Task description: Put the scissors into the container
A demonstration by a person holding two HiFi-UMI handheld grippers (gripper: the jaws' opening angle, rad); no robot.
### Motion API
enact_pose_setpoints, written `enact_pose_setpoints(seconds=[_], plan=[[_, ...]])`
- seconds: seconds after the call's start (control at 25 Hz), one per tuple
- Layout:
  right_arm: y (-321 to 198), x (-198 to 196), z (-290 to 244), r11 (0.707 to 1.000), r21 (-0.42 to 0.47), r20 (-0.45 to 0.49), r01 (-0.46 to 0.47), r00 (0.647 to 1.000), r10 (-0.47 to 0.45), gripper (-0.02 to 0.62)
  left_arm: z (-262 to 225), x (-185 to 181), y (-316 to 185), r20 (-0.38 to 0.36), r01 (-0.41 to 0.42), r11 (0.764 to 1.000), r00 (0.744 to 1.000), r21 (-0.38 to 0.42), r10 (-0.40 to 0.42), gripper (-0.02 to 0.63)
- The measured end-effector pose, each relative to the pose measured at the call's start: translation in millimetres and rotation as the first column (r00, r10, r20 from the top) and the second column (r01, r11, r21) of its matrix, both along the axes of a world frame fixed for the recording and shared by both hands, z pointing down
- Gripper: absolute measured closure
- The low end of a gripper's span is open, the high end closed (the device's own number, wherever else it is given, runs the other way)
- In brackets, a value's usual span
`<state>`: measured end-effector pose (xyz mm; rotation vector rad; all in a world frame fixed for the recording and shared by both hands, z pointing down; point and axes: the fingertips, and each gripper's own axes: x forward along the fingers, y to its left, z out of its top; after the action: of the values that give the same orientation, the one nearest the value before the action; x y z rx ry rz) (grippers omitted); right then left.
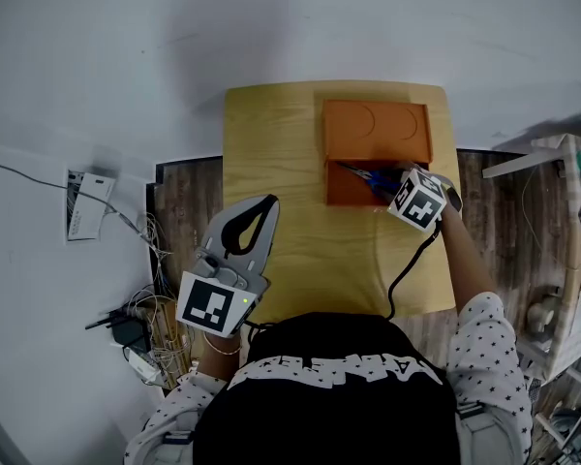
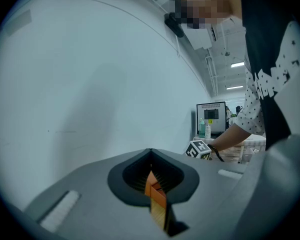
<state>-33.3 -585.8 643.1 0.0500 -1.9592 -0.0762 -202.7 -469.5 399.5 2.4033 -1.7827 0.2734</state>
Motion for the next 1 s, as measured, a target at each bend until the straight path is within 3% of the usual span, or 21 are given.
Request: enact_pose_setpoints(seconds=[0.12, 0.2, 0.24, 0.4, 0.56, 0.72, 1.0], plan=[[-5.1, 0.0, -13.0, 0.996, 0.029, 0.079, -0.086, 0.993, 0.083, 0.487, -2.2, 4.9, -0.1, 0.003, -0.013, 1.000, 1.000, 0.009, 0.013, 0.604], [-8.4, 1.4, -25.7, 0.985, 0.071, 0.154, -0.156, 0.978, 0.144, 0.570, -3.7, 10.9, 0.7, 0.005, -0.026, 1.000, 1.000, 0.012, 0.026, 0.604], [-7.7, 2.9, -32.4, 0.979, 0.087, 0.189, -0.184, 0.968, 0.165, 0.581, -4.5, 14.4, 1.0, 0.006, -0.032, 0.999, 0.999, 0.014, 0.032, 0.604], [3.9, 7.5, -61.7, 0.958, 0.132, 0.304, -0.254, 0.930, 0.205, 0.582, -7.7, 28.0, 0.1, 0.008, -0.060, 0.998, 0.998, 0.021, 0.059, 0.604], [17.5, 14.0, -96.9, 0.923, 0.149, 0.434, -0.355, 0.862, 0.261, 0.583, -10.4, 45.2, -1.8, 0.010, -0.101, 0.994, 0.995, 0.032, 0.101, 0.604], [33.6, 30.0, -133.2, 0.873, 0.085, 0.558, -0.480, 0.749, 0.357, 0.583, -14.2, 70.5, -2.7, 0.011, -0.155, 0.987, 0.988, 0.044, 0.155, 0.604], [54.7, 67.4, -192.2, 0.773, -0.165, 0.720, -0.613, 0.461, 0.519, 0.583, -23.5, 109.3, 0.0, 0.005, -0.235, 0.970, 0.972, 0.067, 0.235, 0.604]])
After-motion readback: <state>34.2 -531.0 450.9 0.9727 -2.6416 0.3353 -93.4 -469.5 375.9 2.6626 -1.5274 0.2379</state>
